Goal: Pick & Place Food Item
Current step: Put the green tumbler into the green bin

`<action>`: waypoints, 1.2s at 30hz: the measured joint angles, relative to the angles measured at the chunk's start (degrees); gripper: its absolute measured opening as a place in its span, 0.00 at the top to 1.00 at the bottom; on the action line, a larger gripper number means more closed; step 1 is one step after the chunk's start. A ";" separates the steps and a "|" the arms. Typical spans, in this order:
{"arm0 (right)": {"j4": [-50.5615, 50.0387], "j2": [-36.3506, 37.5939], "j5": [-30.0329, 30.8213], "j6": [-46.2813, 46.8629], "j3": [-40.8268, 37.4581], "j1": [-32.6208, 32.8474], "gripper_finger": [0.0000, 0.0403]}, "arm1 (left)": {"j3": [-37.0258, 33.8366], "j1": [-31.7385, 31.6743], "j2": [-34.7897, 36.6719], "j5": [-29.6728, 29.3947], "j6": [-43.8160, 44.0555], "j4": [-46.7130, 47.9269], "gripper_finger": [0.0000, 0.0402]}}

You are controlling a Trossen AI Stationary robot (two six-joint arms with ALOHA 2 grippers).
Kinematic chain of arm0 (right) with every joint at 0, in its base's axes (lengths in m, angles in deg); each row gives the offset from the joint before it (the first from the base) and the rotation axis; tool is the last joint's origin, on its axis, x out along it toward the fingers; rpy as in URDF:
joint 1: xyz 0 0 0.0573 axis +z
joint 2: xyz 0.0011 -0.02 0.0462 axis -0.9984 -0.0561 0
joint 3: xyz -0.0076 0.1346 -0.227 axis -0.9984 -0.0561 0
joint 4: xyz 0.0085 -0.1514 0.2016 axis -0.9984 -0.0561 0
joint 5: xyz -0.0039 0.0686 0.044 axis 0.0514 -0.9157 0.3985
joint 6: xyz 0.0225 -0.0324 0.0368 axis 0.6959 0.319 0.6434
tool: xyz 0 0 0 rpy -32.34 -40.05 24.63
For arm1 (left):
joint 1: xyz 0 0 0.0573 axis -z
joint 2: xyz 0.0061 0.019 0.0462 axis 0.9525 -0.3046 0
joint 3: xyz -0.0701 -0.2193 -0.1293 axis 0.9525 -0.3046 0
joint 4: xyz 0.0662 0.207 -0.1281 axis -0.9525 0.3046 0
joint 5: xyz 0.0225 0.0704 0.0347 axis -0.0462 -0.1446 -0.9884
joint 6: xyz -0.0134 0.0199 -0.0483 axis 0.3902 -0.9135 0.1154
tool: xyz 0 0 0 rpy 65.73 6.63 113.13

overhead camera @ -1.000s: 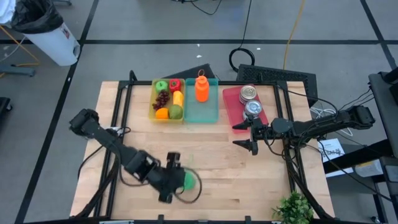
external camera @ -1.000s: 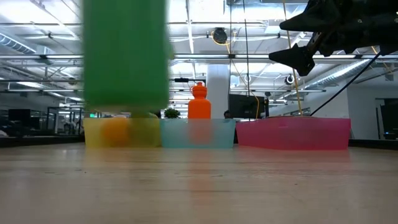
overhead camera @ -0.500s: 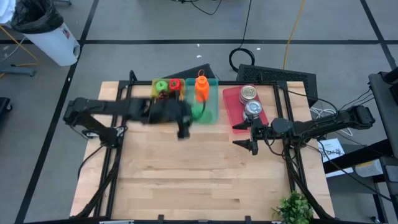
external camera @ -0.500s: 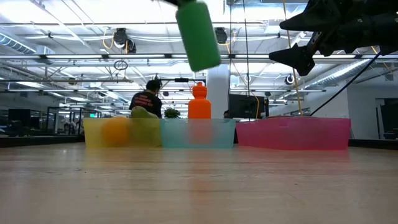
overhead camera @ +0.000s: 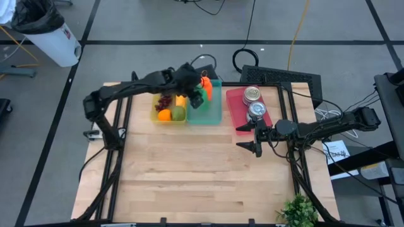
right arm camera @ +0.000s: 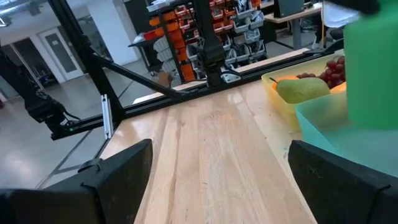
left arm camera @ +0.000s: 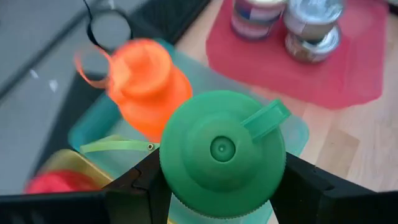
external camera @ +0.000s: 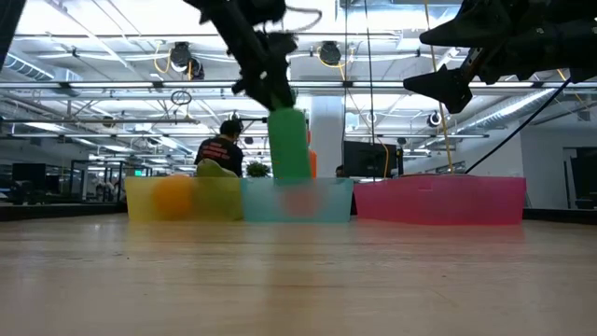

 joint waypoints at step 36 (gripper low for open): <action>-0.48 0.00 0.00 -0.06 0.00 0.00 0.11 | -0.02 1.26 -7.63 1.88 -0.15 1.12 0.37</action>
